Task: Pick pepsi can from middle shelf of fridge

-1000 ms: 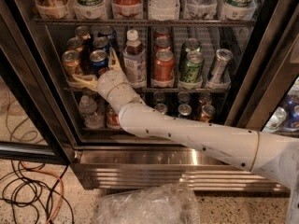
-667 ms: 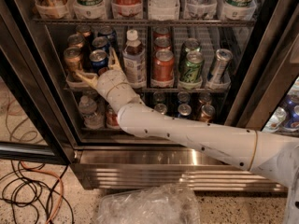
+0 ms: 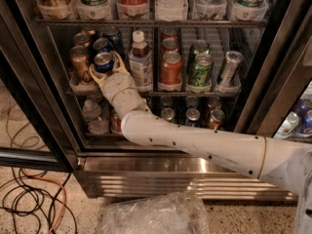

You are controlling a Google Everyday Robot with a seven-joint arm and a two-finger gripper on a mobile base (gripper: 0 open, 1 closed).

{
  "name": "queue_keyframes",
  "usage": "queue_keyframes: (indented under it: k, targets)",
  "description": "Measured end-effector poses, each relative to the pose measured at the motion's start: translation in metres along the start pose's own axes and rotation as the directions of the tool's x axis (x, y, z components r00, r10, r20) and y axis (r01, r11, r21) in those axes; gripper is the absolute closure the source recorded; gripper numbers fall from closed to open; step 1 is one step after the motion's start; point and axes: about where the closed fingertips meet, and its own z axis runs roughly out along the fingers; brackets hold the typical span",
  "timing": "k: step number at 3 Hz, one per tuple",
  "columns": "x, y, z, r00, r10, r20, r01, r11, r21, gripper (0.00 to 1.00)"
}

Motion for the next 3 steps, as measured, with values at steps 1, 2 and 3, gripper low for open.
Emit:
queue_keyframes:
  k: [1,2,3]
  targets:
    - [-0.004,0.004,-0.006,1.000,-0.017,0.010,0.017,0.9996,0.022,1.00]
    - [-0.019,0.015,-0.011,0.994,-0.078,0.073,0.076,0.9967,0.028,1.00]
    - [-0.058,0.029,-0.008,0.966,-0.148,0.212,0.149,0.9888,0.012,1.00]
